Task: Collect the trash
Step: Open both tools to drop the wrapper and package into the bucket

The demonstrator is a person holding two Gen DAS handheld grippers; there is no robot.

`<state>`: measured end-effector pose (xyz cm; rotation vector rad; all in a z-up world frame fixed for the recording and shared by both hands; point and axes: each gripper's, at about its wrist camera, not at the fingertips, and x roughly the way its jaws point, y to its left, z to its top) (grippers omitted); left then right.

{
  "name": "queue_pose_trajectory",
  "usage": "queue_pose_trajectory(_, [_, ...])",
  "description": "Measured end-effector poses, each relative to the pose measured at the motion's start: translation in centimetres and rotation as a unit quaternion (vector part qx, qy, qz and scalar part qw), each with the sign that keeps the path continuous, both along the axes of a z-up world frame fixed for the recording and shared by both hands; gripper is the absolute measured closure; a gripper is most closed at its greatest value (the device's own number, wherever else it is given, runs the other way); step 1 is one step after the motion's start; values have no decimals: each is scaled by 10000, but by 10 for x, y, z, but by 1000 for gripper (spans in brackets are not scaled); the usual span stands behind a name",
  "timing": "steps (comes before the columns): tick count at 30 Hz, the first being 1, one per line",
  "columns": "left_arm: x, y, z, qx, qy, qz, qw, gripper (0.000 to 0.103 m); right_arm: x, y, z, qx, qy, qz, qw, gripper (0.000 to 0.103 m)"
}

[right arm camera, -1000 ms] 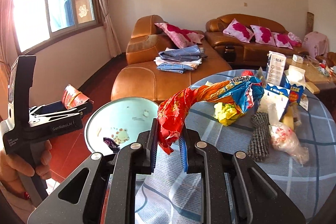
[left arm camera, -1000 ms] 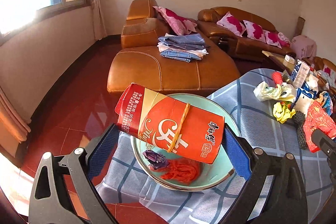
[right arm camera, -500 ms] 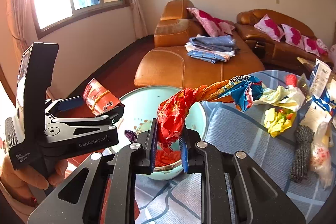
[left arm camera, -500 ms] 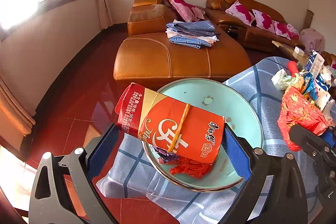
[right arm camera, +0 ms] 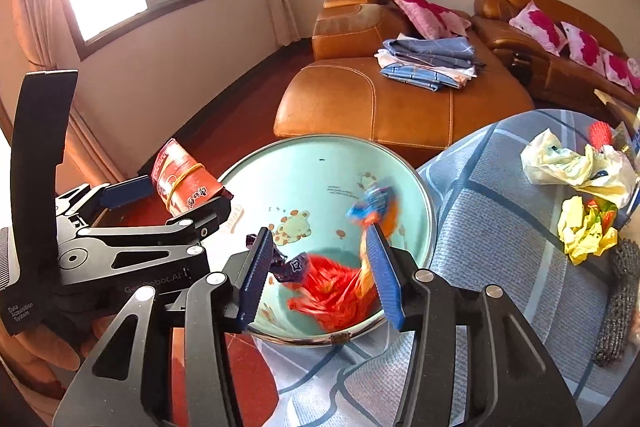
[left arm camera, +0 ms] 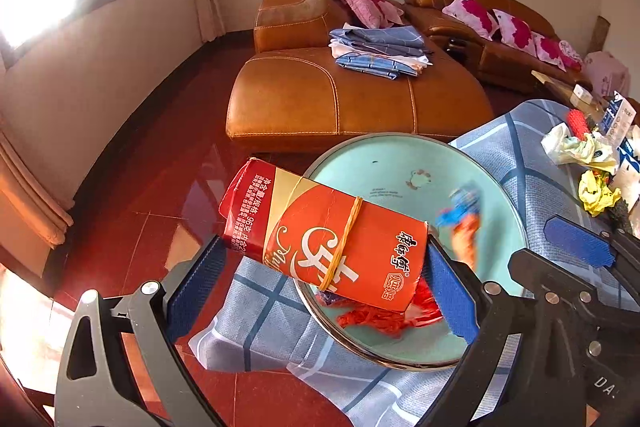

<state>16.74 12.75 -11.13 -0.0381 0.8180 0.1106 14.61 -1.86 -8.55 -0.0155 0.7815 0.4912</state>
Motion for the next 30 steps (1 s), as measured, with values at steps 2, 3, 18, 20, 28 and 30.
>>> queue_pose_trajectory(2, [0,-1,-1,13,-4,-28,10000,9,-2,-5,0,8,-18,-96,10000,54])
queue_pose_trajectory(3, [-1,-2,-1,17,-5,-43,10000,9,-4,-7,1,2,-46,-151,9999,54])
queue_pose_trajectory(18, [-4,-25,-4,51,-12,-317,9995,6,-37,-60,15,244,-477,-1136,9921,39])
queue_pose_trajectory(20, [-7,-29,-1,169,-64,-331,9993,6,-39,-64,17,258,-531,-1255,9903,33])
queue_pose_trajectory(28, [-18,-37,13,162,-265,-369,9988,6,-43,-84,23,207,-684,-1720,9825,17])
queue_pose_trajectory(30, [-21,-41,16,161,-291,-423,9986,6,-46,-88,25,174,-716,-1808,9808,16])
